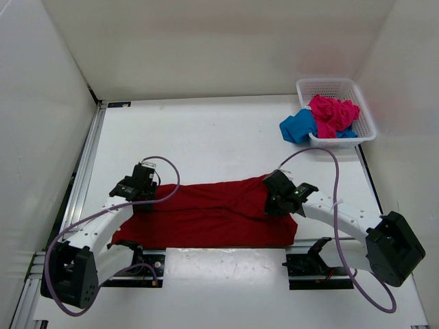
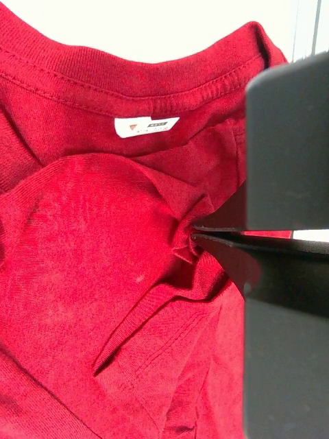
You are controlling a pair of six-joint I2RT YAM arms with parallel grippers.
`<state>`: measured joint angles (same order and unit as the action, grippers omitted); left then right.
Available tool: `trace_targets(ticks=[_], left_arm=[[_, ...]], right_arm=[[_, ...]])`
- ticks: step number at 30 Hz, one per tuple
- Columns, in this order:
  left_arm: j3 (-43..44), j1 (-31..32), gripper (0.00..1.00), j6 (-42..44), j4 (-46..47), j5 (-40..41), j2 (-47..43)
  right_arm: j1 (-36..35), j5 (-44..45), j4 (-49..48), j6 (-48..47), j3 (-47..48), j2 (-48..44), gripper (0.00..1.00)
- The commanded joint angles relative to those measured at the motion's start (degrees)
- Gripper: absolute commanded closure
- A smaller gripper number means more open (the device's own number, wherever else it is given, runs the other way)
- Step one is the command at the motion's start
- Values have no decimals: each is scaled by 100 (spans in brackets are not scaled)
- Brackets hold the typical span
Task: Fold and stack the t-shirts
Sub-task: Fold the other side of the tshirt into a rectangle
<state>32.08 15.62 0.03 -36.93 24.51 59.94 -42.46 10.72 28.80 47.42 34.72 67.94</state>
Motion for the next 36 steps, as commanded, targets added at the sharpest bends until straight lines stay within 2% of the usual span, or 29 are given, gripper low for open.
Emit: trace_targets(ticks=[1,3,7,11,12,14,16,19,22,26,30,33,36], left_arm=[[-254,29,28,-3,98,194,-202],[-254,29,28,-3,98,194,-202],[-106,-190,39,-3,151,142,191],[202,-384,63,-3,151,142,483],[264,-384,74,-3,151,142,562],[352,-445,84,-3,151,142,562],[352,-445,89,-3,151,142,562],[404,-445,89,-3,151,142,510],[851,-445,89,-3,151,142,807],[2176,-664,89,-3,151,378,1956],[3012,-727,89,-3,151,633,2678],[3094,-727,89,-3,151,783,2839],[2500,-727,89,-3,151,783,2647]], right_arm=[[-26,27,-67,-75,-27,17,100],[-26,27,-67,-75,26,70,100],[-26,27,-15,-75,26,70,100],[-26,27,-14,-75,26,70,100],[-26,27,-14,-75,26,70,100],[-26,79,-14,-75,26,9,100],[-26,131,38,-75,131,9,100],[-26,290,38,-241,368,78,100],[236,343,38,-601,938,341,100],[755,281,99,-1216,2184,913,100],[1143,281,231,-1656,3073,1501,100],[1213,72,363,-1718,3234,1555,100],[1161,-78,364,-1639,2823,1328,100]])
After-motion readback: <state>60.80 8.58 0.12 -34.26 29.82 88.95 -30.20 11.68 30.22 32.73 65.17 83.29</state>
